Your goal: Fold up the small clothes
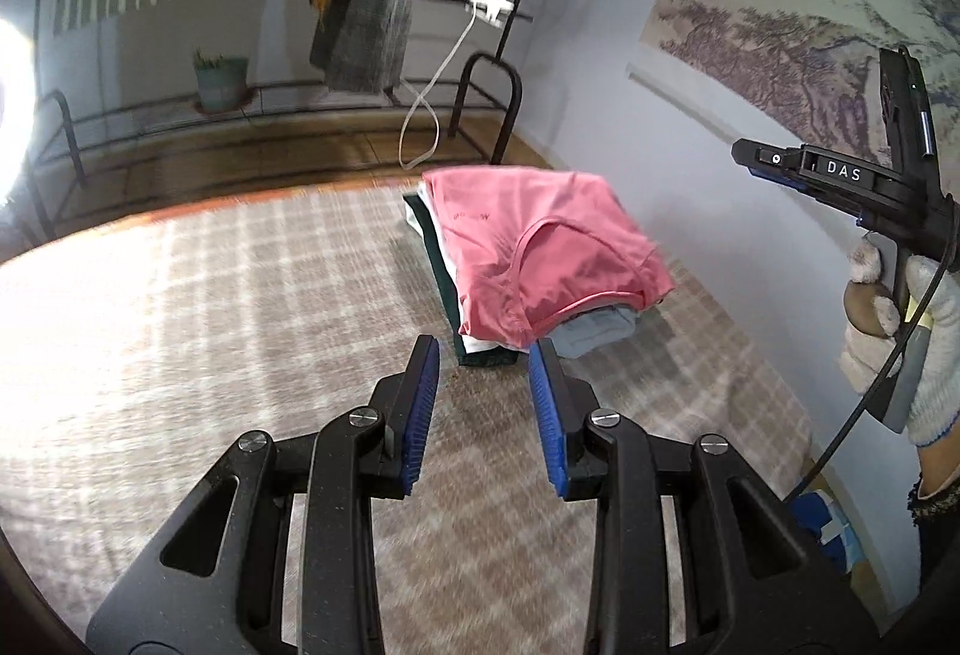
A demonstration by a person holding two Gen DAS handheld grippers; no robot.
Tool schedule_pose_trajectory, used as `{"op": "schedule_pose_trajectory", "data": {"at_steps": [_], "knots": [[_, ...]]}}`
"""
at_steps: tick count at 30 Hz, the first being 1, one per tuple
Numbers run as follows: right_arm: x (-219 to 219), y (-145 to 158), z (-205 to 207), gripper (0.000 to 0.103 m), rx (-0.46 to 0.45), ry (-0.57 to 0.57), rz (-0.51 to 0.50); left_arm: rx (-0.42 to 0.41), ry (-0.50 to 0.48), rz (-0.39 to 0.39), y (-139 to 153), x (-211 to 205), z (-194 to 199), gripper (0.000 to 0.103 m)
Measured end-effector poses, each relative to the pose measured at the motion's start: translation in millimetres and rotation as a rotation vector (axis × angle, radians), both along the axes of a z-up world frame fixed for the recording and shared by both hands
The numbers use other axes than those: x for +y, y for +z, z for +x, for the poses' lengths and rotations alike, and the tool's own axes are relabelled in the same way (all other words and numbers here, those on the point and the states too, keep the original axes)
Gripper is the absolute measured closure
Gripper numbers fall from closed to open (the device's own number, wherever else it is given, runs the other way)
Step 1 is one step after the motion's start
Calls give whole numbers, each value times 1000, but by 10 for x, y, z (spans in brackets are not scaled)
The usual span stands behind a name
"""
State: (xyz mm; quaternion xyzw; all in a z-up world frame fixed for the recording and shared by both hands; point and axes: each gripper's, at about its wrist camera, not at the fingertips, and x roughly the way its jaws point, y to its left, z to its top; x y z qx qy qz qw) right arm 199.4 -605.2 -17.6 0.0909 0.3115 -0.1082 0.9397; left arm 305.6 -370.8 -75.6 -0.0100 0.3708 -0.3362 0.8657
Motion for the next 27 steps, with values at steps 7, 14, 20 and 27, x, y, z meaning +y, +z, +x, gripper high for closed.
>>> {"op": "schedule_pose_trajectory", "data": {"at_steps": [7, 14, 20, 27], "knots": [[636, 320, -477, 72, -23, -24, -46, -96, -20, -22, 251, 381, -512, 57], [1217, 363, -921, 66, -49, -74, -77, -149, -15, -26, 301, 684, -862, 48], [1538, 226, -1120, 61, -59, -110, -89, -206, -4, -7, 300, 807, -1036, 34], [1644, -21, -1115, 45, -70, -137, -75, -219, 20, 18, 213, 907, -1046, 27]]}}
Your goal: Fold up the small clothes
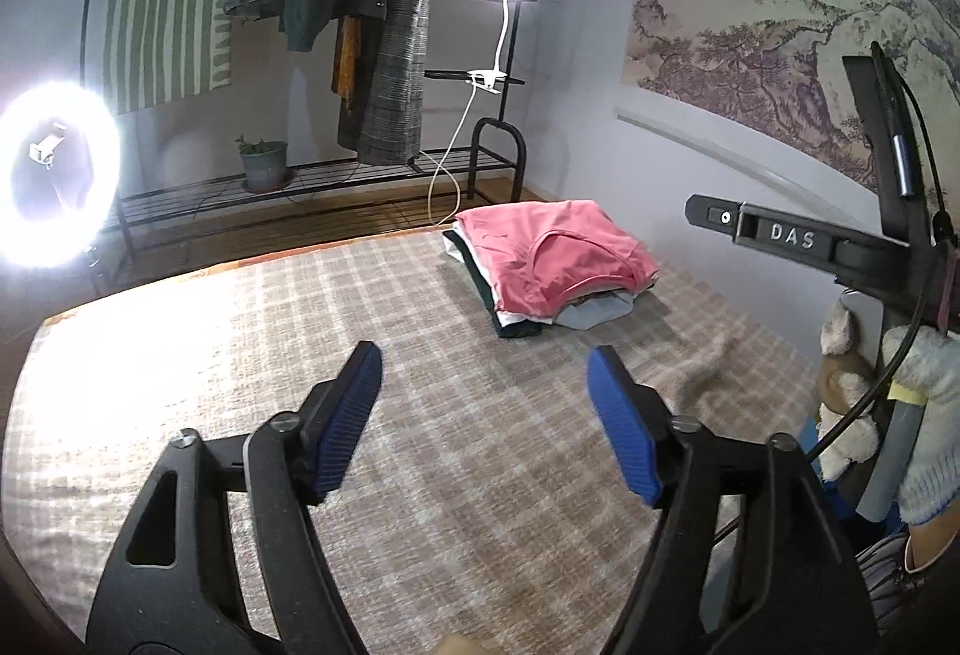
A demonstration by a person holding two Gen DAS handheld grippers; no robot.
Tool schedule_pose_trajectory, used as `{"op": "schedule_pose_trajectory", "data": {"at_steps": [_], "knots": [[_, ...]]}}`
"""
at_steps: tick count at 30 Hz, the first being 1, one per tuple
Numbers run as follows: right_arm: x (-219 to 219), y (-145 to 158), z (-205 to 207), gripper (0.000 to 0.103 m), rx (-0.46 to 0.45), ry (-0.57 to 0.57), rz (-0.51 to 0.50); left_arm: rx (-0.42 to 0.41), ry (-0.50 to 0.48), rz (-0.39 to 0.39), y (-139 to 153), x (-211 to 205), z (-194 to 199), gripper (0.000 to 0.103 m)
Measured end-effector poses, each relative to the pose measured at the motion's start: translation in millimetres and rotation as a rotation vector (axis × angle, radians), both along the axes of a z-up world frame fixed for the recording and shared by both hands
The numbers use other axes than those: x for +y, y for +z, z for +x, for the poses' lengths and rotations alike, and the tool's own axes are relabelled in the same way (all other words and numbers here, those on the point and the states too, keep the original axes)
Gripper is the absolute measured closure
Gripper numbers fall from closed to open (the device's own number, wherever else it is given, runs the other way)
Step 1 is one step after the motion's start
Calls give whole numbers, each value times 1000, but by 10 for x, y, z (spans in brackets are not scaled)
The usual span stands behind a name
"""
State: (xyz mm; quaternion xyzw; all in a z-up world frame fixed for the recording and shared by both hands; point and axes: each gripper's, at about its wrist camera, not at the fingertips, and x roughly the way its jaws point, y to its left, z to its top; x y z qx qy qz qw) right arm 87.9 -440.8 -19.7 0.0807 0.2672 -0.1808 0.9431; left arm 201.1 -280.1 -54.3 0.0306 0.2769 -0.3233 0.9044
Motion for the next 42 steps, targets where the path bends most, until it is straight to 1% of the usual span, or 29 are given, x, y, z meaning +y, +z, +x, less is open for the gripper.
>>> {"op": "schedule_pose_trajectory", "data": {"at_steps": [1, 4, 5, 6, 8, 12, 14, 15, 18, 22, 25, 29, 32, 42], "knots": [[2, -21, 18, 43, 2, 2, -5, -4, 2, 4, -11, 4, -2, 26], [17, -110, 46, 32, -13, -7, -8, -17, 4, 23, -35, -11, -9, 25], [9, -134, 56, 31, -19, -6, -1, -18, 6, 25, -42, -13, -7, 25], [5, -155, 76, 30, -25, -3, 9, -18, 9, 27, -49, -18, -1, 23], [5, -180, 108, 25, -26, 4, 12, -18, 10, 27, -59, -34, -8, 19], [31, -178, 147, 15, -45, 0, -19, -42, 15, 46, -49, -68, -26, 12], [34, -177, 151, 4, -62, 1, -27, -56, 25, 51, -52, -76, -28, 7], [27, -184, 153, 1, -68, 0, -27, -59, 28, 48, -52, -67, -29, 4], [-10, -212, 174, 0, -69, -11, -16, -53, 48, 42, -52, -49, 0, 0], [-79, -251, 199, 0, -62, -23, 10, -42, 63, 42, -82, -60, 30, 0], [-77, -279, 200, 0, -63, -44, -5, -46, 65, 47, -96, -74, 40, 0], [-80, -316, 217, 0, -55, -38, 3, -53, 70, 57, -128, -91, 52, 0], [-100, -344, 231, 0, -49, -39, 13, -42, 67, 65, -150, -106, 69, 0], [-180, -383, 249, 0, -51, -62, 44, -33, 66, 61, -166, -102, 78, 0]]}}
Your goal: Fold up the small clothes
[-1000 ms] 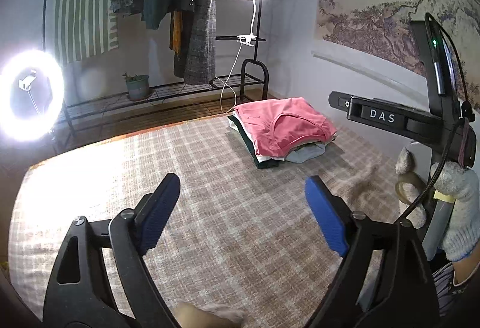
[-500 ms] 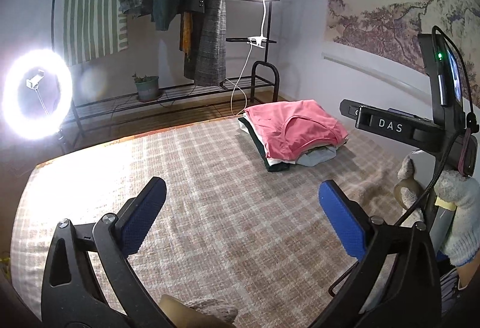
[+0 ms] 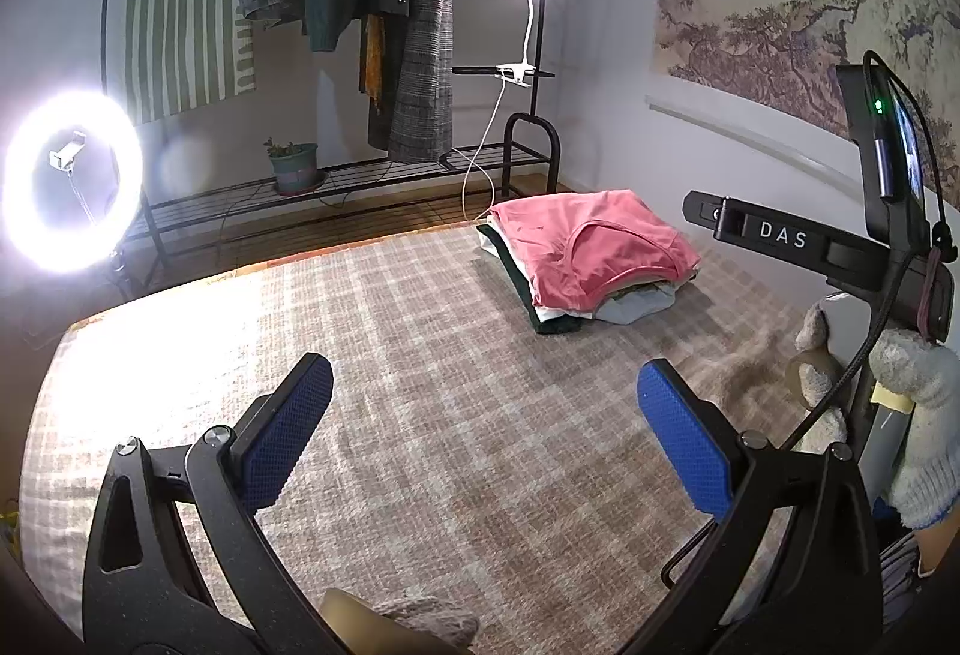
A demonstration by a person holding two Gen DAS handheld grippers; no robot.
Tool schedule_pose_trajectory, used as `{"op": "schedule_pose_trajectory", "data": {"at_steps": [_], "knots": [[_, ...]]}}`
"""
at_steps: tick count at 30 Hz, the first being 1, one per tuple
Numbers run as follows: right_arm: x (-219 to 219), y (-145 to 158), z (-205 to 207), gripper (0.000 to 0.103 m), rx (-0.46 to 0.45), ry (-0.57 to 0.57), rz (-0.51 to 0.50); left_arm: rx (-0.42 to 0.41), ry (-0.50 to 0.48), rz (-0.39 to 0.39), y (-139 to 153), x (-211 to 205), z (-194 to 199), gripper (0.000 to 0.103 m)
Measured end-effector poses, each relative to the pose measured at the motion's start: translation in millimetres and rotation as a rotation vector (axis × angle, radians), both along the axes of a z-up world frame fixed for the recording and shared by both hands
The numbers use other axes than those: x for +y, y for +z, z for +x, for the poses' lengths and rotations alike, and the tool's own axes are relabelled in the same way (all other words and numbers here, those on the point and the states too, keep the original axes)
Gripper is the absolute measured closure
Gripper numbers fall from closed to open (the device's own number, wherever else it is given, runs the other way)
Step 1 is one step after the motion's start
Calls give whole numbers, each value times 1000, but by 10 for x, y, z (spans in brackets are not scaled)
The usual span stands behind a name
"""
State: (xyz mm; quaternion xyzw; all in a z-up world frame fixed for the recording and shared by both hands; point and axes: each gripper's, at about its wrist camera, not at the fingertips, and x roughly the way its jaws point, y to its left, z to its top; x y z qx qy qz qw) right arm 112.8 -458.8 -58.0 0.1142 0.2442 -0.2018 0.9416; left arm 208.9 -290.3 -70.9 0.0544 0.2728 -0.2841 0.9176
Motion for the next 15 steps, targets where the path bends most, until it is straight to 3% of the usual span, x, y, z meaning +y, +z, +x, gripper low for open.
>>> {"op": "schedule_pose_trajectory", "data": {"at_steps": [15], "knots": [[13, -35, 3, 0, 6, -6, -1, -13, 11, -9, 31, 21, -29, 0]]}}
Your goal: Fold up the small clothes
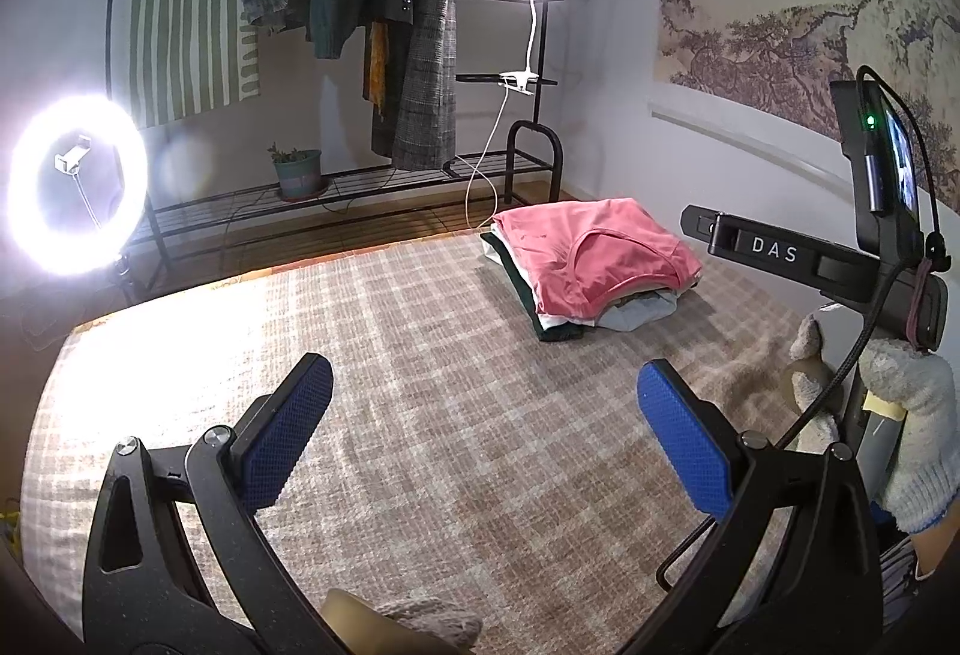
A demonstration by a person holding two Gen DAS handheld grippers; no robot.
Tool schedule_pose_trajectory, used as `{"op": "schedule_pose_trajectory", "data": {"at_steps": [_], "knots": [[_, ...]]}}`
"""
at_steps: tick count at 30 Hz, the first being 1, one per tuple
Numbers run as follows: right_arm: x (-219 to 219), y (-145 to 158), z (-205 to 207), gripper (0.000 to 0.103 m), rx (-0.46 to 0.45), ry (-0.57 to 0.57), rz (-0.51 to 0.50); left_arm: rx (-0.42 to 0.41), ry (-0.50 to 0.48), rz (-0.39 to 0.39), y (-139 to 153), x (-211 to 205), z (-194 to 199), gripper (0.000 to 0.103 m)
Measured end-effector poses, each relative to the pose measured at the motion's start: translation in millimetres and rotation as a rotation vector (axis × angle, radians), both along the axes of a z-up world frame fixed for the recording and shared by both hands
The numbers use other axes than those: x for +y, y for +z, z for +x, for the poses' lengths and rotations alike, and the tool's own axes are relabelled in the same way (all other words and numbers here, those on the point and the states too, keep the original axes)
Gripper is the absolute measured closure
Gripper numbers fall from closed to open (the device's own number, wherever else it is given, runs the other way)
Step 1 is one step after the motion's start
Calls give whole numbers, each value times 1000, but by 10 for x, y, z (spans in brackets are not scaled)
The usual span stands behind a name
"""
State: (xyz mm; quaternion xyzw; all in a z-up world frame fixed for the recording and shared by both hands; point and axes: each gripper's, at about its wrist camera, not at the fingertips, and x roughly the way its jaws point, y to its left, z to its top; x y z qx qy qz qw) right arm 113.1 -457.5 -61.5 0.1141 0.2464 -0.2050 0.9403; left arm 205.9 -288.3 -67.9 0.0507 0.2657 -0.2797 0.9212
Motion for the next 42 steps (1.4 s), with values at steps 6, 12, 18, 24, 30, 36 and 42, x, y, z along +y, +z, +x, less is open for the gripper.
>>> {"op": "schedule_pose_trajectory", "data": {"at_steps": [6, 12, 18, 24, 30, 36, 42], "knots": [[-4, -10, -13, 0, -2, -7, 6, -2, 0, 0, 9, 6, 0, 0], [-7, -10, -10, 0, -3, -8, 5, -2, 2, 1, 15, 0, -4, 0], [-4, -11, -12, 0, -2, -6, 6, -4, 3, 1, 23, -1, -7, 0], [-5, -6, -14, 0, -2, -8, 8, -5, 3, 1, 21, 3, -7, 0], [0, 0, -18, 0, -2, -6, 7, -6, 3, 2, 32, 11, -8, 0], [7, -1, -19, 0, -2, -6, 8, -6, 3, 1, 30, 12, -10, 0], [15, -2, -4, 0, -1, -2, 13, -15, 7, 2, 45, 30, -14, 0]]}}
